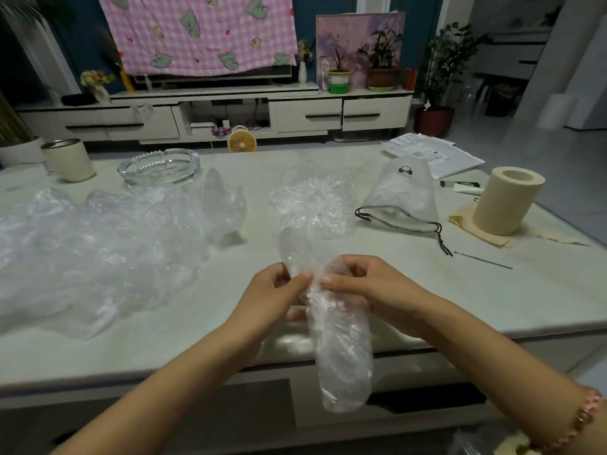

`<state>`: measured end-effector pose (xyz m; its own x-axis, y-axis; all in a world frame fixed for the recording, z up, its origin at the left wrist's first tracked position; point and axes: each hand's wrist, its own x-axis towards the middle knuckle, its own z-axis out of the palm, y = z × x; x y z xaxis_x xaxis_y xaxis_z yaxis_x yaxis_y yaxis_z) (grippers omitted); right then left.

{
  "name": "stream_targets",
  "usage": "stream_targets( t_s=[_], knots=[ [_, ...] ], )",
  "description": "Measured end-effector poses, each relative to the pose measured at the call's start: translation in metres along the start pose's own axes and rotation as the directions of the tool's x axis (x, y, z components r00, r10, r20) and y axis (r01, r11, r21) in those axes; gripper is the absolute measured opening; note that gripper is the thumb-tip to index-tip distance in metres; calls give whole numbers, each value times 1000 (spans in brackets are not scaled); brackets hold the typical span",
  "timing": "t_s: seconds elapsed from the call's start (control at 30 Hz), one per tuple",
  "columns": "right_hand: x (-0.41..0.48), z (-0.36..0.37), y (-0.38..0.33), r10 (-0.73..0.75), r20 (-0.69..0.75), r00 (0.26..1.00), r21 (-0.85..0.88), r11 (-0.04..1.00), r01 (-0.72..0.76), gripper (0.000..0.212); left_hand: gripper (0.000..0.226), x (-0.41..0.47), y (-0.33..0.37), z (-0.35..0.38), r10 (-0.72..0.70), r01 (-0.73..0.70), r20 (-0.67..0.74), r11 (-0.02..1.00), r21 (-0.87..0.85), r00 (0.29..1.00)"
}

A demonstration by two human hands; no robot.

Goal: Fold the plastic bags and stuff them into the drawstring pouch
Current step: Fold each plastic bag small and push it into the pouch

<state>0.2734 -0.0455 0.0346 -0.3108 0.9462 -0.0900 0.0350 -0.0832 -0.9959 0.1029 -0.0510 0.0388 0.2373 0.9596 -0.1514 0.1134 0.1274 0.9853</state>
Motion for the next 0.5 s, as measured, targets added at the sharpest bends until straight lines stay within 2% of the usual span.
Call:
stream_targets(
  t_s=[0.13, 0.23, 0.3, 0.37, 0.43, 0.5],
  knots=[
    [0, 0, 0, 28, 0, 1000, 57, 998, -28, 29, 17, -1, -1, 4, 69, -71, 23, 991, 110, 997],
    [1, 0, -1, 6, -13, 1000, 74, 997, -5, 18, 17, 0, 1, 6, 57, -56, -10, 993, 106, 998],
    [1, -1, -3, -35, -44, 998, 61, 997, 38, 19, 14, 3, 2, 5, -9, 10, -27, 999, 34, 1000],
    [-1, 1, -6, -78, -44, 996, 34, 996, 80, 25, 17, 5, 3, 4, -125, 125, 7, 981, -148, 992],
    [-2, 2, -6, -131, -41, 990, -39, 991, 130, 45, 28, 5, 5, 2, -210, 242, 130, 911, -335, 969],
    [-3, 3, -6, -197, -59, 979, -106, 976, 190, 56, 49, 5, 4, 0, -231, 313, 260, 887, -340, 937]
  ],
)
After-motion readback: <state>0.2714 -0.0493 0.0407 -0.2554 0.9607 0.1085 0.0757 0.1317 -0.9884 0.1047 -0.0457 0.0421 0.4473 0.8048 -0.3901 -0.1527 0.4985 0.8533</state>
